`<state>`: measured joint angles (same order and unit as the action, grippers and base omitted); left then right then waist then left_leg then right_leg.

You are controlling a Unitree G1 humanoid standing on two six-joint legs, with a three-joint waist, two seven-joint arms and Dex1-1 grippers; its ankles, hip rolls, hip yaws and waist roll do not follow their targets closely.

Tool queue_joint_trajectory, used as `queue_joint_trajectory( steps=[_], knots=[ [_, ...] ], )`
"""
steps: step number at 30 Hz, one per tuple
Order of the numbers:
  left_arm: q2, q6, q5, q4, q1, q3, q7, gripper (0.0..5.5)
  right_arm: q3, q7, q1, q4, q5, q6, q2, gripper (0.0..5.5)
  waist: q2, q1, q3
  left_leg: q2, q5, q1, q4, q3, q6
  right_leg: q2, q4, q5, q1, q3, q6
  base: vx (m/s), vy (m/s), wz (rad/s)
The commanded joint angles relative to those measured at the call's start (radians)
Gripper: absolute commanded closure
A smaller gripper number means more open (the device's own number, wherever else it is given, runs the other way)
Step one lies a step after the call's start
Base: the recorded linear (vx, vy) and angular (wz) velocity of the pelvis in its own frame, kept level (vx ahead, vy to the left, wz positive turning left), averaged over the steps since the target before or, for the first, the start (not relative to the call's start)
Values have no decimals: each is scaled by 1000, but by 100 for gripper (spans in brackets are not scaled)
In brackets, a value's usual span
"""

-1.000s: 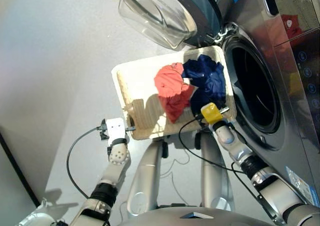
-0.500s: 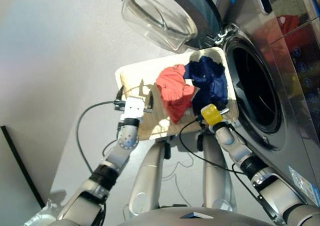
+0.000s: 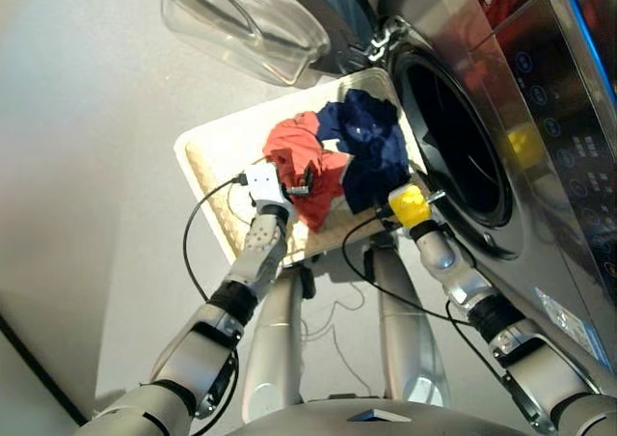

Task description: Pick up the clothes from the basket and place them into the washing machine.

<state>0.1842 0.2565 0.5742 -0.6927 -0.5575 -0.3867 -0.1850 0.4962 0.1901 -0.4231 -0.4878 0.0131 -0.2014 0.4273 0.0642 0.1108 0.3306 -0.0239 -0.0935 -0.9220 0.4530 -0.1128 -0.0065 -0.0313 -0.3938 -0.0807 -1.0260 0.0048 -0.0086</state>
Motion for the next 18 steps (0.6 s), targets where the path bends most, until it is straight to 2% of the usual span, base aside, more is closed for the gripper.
queue_joint_trajectory(
  steps=[1,6,13,18],
  knots=[
    [41,13,-32,-15,-37,20,3,0,-12,4,-11,138,1,-45,-18,0,-29,9,10,-15,-21,-85,77,43,6,0,-85,90,-10,-28,69,-24,21,-191],
    [61,5,-61,-70,-90,40,-29,0,-24,16,-30,218,17,-62,-28,0,-50,28,36,-30,-48,-171,161,36,11,9,-146,98,-89,-23,68,-10,4,-26],
    [82,6,-39,-105,-137,80,-47,0,-24,22,-38,257,34,-74,-45,0,-67,41,49,-38,-79,-276,270,35,14,29,-228,107,-188,-29,67,0,0,0],
    [95,-2,-16,-149,-178,110,-43,0,-23,11,-25,256,52,-79,-51,0,-72,49,48,-38,-87,-319,300,37,19,28,-251,108,-229,-33,66,0,0,0]
  ],
)
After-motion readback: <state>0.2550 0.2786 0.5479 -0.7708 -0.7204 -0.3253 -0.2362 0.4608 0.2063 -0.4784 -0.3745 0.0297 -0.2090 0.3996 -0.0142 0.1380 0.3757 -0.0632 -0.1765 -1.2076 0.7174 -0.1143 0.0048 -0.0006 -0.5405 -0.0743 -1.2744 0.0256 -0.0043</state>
